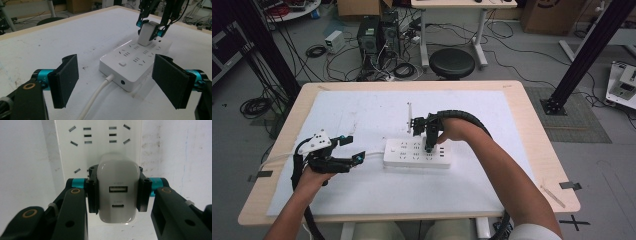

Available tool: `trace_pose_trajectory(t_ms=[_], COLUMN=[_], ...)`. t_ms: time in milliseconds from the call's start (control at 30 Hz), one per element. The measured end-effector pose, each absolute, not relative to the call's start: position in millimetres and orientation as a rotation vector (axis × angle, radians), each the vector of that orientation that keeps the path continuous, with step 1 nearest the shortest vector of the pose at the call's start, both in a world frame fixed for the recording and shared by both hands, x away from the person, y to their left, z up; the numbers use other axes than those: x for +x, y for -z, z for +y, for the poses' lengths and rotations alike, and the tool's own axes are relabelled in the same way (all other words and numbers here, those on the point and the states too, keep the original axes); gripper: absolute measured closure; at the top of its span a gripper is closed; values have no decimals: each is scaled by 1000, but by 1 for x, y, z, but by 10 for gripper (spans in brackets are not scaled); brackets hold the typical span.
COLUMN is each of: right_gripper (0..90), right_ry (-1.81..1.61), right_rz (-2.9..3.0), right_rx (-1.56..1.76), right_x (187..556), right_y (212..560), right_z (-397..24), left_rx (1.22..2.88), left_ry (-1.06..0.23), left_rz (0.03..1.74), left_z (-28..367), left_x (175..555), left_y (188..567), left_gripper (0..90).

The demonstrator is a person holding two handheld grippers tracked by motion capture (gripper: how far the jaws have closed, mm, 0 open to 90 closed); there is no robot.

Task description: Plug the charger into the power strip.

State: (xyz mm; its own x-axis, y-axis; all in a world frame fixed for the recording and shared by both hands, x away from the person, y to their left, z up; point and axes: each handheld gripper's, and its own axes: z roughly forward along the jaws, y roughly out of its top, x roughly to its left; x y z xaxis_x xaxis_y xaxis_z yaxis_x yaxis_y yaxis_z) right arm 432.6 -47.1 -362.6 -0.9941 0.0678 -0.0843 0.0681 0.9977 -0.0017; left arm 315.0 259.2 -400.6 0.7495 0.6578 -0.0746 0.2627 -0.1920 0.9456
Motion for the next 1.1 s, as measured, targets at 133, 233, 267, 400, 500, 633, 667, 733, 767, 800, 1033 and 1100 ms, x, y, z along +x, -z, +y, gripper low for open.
trace_pose_trajectory(t_ms=[133,233,267,400,500,633,667,733,767,800,1033,1100], right_gripper=[638,637,636,633,630,584,524,426,408,382,257,227], right_ry=[40,16,-3,-76,-130,-225,-252,-305,-332,-366,-625,-686], right_rz=[3066,3064,3064,3063,3072,3071,3079,3072,3072,3065,2975,2947], right_rx=[119,130,140,127,127,165,199,282,316,343,544,593], right_x=[435,434,434,434,435,434,435,435,435,434,428,426], right_y=[364,364,364,365,366,367,369,371,371,371,359,355], right_z=[-46,-48,-49,-55,-58,-66,-68,-75,-78,-82,-108,-116], left_rx=[1779,1781,1782,1786,1784,1785,1788,1788,1787,1786,1783,1780], left_ry=[-420,-414,-414,-414,-413,-407,-409,-407,-407,-407,-406,-405], left_rz=[717,721,723,719,717,718,717,722,723,724,719,719], left_z=[258,259,259,256,255,253,253,253,254,254,252,251], left_x=[315,317,317,316,316,317,317,318,318,319,318,318], left_y=[400,401,401,401,401,401,402,402,402,402,402,402], left_gripper=[214,215,214,214,214,214,215,214,214,214,214,214])
